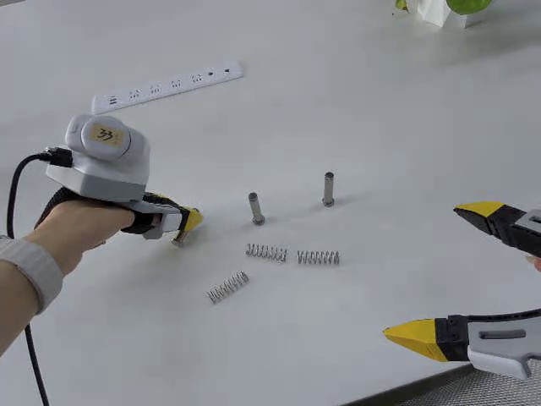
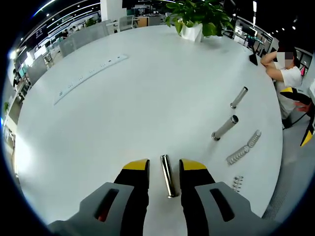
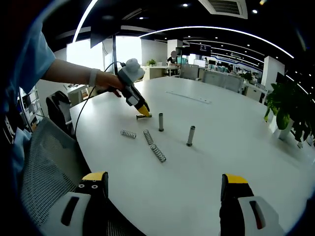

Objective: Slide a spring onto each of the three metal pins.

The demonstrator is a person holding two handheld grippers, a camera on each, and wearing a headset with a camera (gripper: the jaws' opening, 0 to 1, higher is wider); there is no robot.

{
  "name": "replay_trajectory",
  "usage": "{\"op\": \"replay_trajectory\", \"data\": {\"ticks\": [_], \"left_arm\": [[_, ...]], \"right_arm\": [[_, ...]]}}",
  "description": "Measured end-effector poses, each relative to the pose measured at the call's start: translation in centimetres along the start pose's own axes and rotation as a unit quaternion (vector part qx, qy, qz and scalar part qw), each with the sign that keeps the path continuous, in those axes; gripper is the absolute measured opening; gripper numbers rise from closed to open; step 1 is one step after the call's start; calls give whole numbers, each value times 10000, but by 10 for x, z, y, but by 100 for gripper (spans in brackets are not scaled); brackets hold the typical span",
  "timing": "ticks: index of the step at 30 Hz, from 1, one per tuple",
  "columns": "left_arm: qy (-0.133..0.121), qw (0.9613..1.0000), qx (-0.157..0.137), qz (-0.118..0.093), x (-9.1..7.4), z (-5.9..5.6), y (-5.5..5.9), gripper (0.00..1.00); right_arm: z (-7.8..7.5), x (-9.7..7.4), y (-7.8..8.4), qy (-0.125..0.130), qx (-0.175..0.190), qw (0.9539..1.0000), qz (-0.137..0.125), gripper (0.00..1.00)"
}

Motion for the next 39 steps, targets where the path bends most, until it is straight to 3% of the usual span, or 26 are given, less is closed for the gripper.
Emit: {"op": "replay_trajectory", "data": {"ticks": [10, 17, 32, 39], "left_arm": [[-8, 9997, -152, 171, 8, 7, 2, 12], [34, 9995, -182, 267, 10, 5, 4, 8], [-171, 9991, 56, 392, 10, 4, 3, 5], [-231, 9990, 28, 373, 10, 6, 4, 5]], "right_arm": [[-1, 2, -1, 26, 41, 10000, -3, 95], [-1, 2, 2, 42, 64, 10000, 31, 94], [4, 5, 2, 22, -2, 10000, 52, 94], [5, 4, 1, 38, -34, 10000, 44, 94]]}}
Point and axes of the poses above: the centre of the closed fingertips' face, and the gripper's own axes: x roughly forward along the fingers, z roughly to its left, y roughly out of its underside, the point moved 2 cm from there along -x, roughly backward along the fingers, and after that the axes turned 10 degrees about y, right-handed, at the moved point
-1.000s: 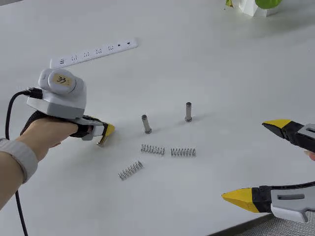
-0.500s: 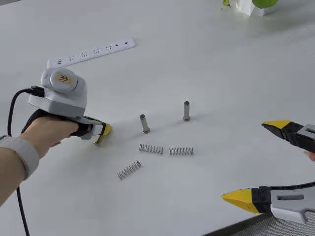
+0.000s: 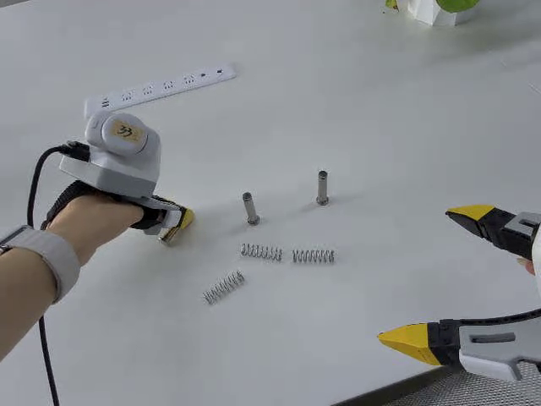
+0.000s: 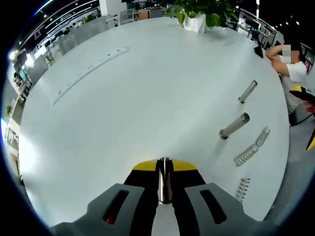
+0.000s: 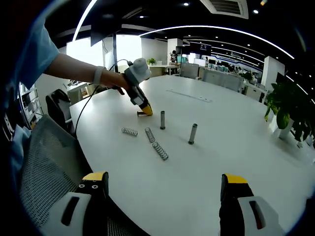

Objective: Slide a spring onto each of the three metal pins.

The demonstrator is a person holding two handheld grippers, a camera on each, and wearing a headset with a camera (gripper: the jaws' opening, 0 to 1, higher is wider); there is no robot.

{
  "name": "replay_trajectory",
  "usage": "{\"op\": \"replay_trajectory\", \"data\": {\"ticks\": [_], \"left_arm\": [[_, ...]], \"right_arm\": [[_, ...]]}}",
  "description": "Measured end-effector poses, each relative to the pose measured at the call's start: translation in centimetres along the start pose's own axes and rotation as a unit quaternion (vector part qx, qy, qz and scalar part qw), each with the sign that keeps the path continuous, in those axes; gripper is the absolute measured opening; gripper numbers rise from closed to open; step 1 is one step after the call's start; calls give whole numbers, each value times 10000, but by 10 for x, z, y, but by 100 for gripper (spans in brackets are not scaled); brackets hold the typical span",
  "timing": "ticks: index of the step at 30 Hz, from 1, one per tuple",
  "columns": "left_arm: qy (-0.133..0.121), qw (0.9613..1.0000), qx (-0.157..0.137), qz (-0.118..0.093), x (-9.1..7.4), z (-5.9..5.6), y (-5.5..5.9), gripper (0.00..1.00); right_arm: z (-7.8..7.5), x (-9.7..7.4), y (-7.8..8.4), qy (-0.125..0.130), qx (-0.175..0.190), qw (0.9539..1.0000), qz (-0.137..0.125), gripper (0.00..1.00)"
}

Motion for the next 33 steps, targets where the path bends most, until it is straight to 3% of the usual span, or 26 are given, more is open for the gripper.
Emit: {"op": "replay_trajectory", "data": {"ticks": [7, 23, 33], "left_arm": [[21, 10000, -26, -48, -5, -2, 0, 5], [92, 9987, -45, -499, -39, -6, -9, 5], [131, 9982, -71, -574, -46, -11, -6, 4]], "right_arm": [[0, 0, 1, 2, -38, 10000, 24, 94], [3, 2, 4, -53, -151, 9998, 83, 94], [4, 2, 4, -71, -174, 9998, 90, 94]]}}
Point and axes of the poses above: the centre of the closed fingertips' face, and the gripper's own axes: x roughly forward along the fingers, z roughly to its left, y roughly out of its underside, the point moved 2 cm from there along -x, roughly backward along the fingers, and after that the axes turned 10 degrees about y, right-handed, at the moved point
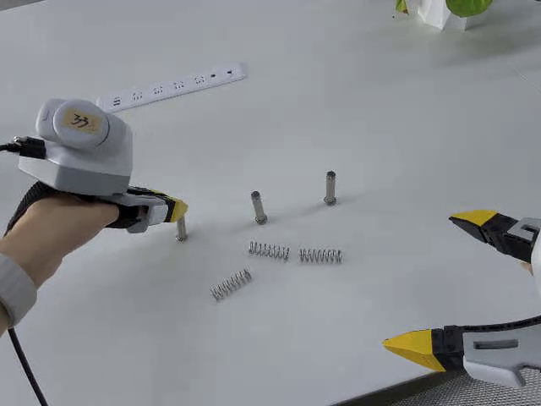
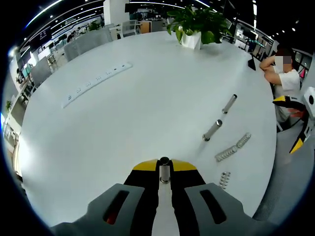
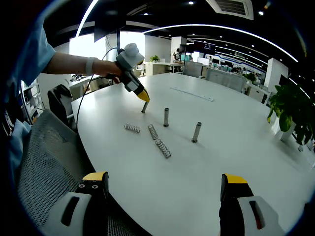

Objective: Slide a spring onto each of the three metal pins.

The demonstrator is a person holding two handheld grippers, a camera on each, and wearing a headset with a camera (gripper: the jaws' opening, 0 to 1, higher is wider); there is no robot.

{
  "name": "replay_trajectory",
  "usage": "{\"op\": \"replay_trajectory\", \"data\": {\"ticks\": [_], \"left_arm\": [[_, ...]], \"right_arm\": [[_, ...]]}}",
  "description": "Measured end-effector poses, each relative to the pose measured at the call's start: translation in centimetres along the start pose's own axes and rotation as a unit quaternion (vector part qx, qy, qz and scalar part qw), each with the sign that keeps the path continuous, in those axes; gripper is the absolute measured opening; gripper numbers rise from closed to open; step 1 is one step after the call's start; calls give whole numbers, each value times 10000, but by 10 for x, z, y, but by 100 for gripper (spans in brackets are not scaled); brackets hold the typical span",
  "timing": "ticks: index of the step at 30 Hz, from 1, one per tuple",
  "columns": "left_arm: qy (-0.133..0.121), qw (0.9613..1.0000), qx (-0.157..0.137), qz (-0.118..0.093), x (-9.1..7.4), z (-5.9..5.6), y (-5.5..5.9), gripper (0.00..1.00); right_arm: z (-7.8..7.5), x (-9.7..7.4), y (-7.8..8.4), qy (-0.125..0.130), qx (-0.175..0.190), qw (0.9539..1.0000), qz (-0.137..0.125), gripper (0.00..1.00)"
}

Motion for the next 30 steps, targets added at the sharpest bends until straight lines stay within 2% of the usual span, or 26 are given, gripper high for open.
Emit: {"op": "replay_trajectory", "data": {"ticks": [11, 22, 30], "left_arm": [[38, 10000, -40, -68, -7, -8, 9, 4], [81, 10000, 27, -13, -12, -19, 17, 5], [65, 9999, 108, -7, -12, -20, 18, 5]], "right_arm": [[1, -1, 1, -5, -41, 10000, 11, 94], [3, -3, 3, -12, -64, 10000, 13, 94], [4, -4, 4, -23, -78, 10000, 19, 94]]}}
Point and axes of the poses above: the centre of the closed fingertips' face, and the gripper's own axes: x roughly forward along the fingers, z roughly to its left, y roughly out of its underside, the point moved 2 cm from there along -x, roughly backward along the fingers, and after that the axes turned 10 degrees about y, right-handed, at the moved point
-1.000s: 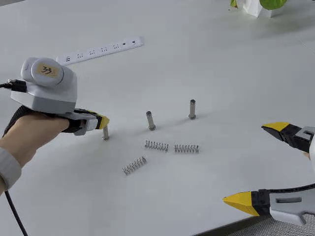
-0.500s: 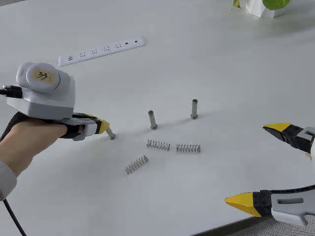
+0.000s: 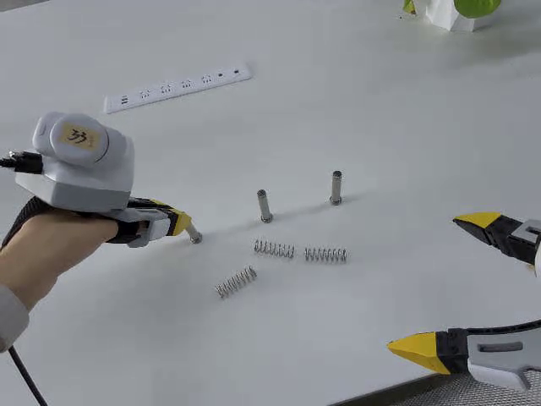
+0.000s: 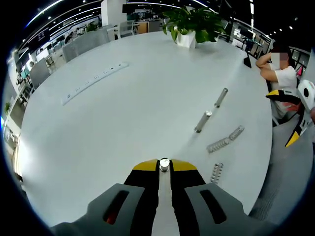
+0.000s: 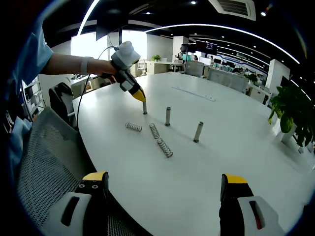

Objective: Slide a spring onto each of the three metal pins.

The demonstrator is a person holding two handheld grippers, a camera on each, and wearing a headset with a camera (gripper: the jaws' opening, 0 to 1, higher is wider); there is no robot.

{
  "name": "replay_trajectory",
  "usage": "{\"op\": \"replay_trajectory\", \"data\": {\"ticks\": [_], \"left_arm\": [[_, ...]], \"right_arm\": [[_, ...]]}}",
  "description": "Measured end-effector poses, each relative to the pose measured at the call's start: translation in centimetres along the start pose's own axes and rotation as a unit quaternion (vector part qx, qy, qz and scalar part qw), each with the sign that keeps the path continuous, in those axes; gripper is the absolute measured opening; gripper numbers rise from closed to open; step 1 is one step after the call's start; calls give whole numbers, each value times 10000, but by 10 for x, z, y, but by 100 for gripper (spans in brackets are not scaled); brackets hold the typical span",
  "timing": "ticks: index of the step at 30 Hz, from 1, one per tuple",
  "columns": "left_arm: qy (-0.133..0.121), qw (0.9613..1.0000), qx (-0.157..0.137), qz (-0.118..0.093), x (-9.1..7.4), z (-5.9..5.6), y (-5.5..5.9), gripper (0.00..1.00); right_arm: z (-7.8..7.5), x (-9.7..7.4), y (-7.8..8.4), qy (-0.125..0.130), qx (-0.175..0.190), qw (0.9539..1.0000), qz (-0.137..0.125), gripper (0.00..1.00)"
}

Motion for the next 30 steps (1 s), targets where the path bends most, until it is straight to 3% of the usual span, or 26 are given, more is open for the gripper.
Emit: {"op": "replay_trajectory", "data": {"ticks": [9, 30], "left_arm": [[0, 10000, 68, 14, 2, 0, 1, 5], [15, 10000, -16, 60, 9, -1, 19, 4]], "right_arm": [[0, -1, 0, 3, -11, 10000, -14, 94], [1, -1, 2, -13, -45, 10000, 34, 94]]}}
Point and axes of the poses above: the centre of the closed fingertips' face, and the gripper's own axes: x roughly forward along the fingers, z roughly to its left, y roughly out of its underside, the point moved 2 cm from there along -x, roughly backward along the fingers, and after that the axes turned 10 degrees about y, right-handed, at the moved point
